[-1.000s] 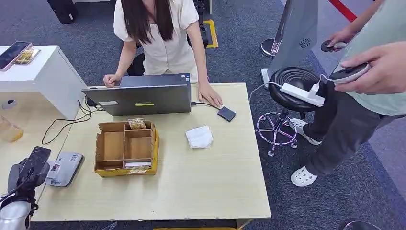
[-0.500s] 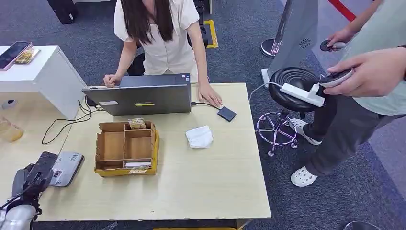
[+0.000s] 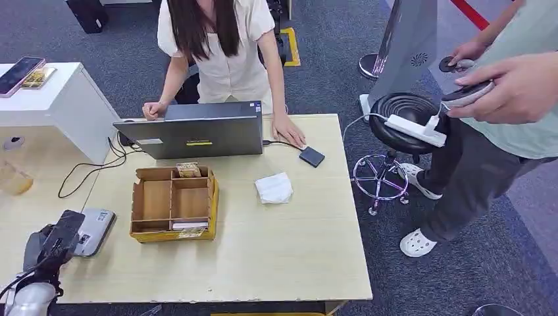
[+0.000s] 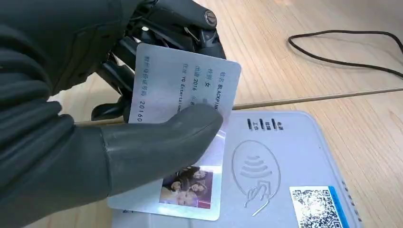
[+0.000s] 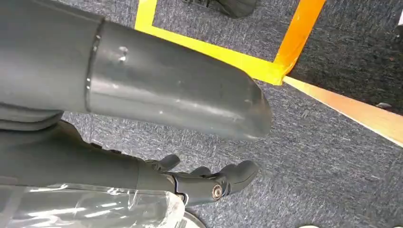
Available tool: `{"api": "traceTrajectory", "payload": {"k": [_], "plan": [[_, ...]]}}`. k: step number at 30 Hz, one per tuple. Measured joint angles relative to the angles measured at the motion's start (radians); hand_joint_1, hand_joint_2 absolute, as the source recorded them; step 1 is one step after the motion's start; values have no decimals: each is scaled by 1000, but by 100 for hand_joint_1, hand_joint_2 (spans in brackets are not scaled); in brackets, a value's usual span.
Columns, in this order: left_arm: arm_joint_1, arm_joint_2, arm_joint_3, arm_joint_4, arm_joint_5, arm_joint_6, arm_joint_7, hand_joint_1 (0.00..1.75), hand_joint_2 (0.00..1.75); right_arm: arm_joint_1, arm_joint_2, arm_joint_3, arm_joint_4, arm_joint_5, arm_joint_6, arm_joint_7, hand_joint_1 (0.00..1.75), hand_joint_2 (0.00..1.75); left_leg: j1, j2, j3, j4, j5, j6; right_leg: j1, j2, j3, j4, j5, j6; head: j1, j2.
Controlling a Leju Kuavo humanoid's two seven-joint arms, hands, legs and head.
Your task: Pass the card to the sensor for recognition and then transmit it.
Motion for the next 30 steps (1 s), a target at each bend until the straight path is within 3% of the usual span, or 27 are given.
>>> {"api": "traceTrajectory", "payload": {"k": [8,11,12,16,19,23,28,30], "plan": [[3,0,5,-14,6,0,-2,175,175,0,0,0,0,8,6,1,0,0,0,0,0,0,0,0,0,0,0,0,0,0,0,0],[9,-4,12,-32,30,4,-50,175,175,1,0,0,0,8,9,0,0,0,0,0,0,0,0,0,0,0,0,0,0,0,0,0],[9,-8,18,-41,41,11,-74,175,175,1,0,0,0,8,10,-1,0,0,0,0,0,0,0,0,0,0,0,0,0,0,0,0],[11,-30,47,-140,138,94,-275,175,175,1,0,-6,0,12,10,-19,0,0,0,0,0,0,0,0,0,0,0,0,0,0,0,0],[-4,-32,58,-228,148,158,-377,175,175,1,0,-8,0,21,12,-21,0,0,0,0,0,0,0,0,0,0,0,0,0,0,0,0],[-25,-8,61,-339,10,301,-550,175,175,-3,0,-8,-2,48,24,-19,0,0,0,0,0,0,0,0,0,1,0,0,0,0,0,0],[-22,42,58,-457,-153,328,-600,175,175,-10,0,-8,-10,67,40,-11,0,0,1,0,-1,0,0,0,0,1,-1,0,0,0,0,0],[-6,72,47,-505,-319,383,-618,175,175,-15,0,-7,-13,78,54,-8,0,0,0,1,-1,0,0,0,0,1,-1,0,0,0,0,0]]}}
